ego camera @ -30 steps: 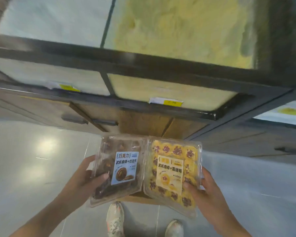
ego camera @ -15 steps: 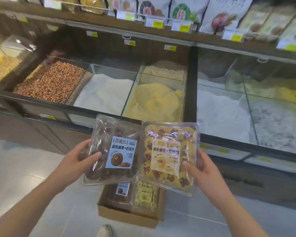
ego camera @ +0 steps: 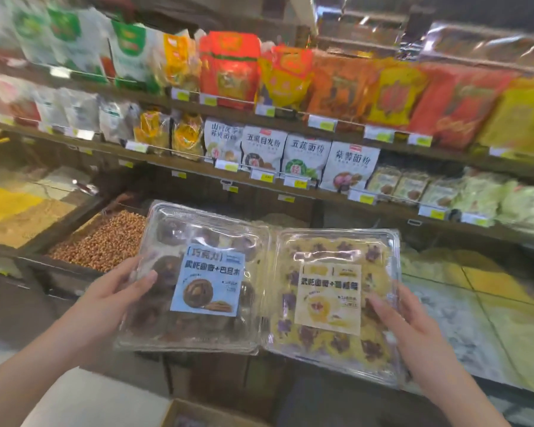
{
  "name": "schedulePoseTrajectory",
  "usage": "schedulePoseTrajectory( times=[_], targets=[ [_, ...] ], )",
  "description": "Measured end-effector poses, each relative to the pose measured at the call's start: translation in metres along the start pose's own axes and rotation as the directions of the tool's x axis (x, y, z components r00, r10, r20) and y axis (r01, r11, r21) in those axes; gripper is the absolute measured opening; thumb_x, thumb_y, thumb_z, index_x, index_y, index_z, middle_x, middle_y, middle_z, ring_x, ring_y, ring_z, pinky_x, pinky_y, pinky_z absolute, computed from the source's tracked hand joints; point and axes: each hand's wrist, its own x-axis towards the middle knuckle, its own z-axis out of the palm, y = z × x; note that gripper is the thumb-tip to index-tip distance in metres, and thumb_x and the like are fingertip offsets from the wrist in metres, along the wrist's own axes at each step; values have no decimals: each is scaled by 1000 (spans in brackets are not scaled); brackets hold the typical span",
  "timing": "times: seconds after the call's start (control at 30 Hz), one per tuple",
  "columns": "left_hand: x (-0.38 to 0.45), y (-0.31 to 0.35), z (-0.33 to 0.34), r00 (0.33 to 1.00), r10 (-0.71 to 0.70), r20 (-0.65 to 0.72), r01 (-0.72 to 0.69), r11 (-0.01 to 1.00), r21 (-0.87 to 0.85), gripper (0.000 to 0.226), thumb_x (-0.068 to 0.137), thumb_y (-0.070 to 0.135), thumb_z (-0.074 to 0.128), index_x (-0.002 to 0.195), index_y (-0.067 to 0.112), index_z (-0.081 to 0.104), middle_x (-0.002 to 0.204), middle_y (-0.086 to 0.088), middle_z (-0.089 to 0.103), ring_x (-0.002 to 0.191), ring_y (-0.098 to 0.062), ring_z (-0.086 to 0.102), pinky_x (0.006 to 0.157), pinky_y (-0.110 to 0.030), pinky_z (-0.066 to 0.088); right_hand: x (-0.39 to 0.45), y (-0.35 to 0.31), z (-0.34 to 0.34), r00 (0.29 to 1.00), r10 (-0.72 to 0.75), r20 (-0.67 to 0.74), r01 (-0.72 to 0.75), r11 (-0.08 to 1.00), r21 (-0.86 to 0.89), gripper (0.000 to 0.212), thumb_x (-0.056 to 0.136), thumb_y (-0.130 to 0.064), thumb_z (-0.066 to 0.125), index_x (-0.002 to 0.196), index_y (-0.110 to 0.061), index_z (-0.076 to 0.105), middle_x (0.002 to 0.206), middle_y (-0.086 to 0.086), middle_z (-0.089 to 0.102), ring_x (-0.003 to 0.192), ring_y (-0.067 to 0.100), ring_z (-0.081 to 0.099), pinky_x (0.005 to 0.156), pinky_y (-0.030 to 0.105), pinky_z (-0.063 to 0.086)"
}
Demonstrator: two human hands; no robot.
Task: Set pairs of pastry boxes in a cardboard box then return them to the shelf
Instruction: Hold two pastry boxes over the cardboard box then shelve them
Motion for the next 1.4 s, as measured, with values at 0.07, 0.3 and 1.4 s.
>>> schedulePoseTrajectory(
  times=[0.07, 0.3, 1.4],
  targets=[
    [0, 16, 4, 999, 31, 23, -30, 999, -35, 56, 78, 57, 81, 130, 44, 67, 128, 15, 72, 121, -16, 68, 105, -46, 51, 4, -13, -14, 1000, -15, 3, 15, 1000, -5, 28, 99, -29, 59, 125, -40, 60, 104, -29, 73, 85, -11, 70, 67, 15, 52],
    [10, 50, 28, 987, 104, 122, -89, 988, -128, 48, 80, 62, 78, 126, 55, 66, 138, 23, 63, 133, -11, 57, 112, -45, 43, -10, -53, -32, 987, -145, -63, 148, 988, 39, 27, 98, -33, 61, 117, -52, 59, 102, -36, 71, 90, -14, 68, 81, 30, 48],
    [-86, 30, 227, 549, 21, 836, 196, 969, -153, 50, 86, 57, 71, 134, 40, 64, 128, 4, 74, 113, -25, 73, 100, -49, 54, -373, -51, -63, 500, -6, -866, -49, 998, -35, 27, 94, -23, 60, 111, -41, 70, 108, -11, 77, 93, 5, 74, 71, 23, 61]
  ],
)
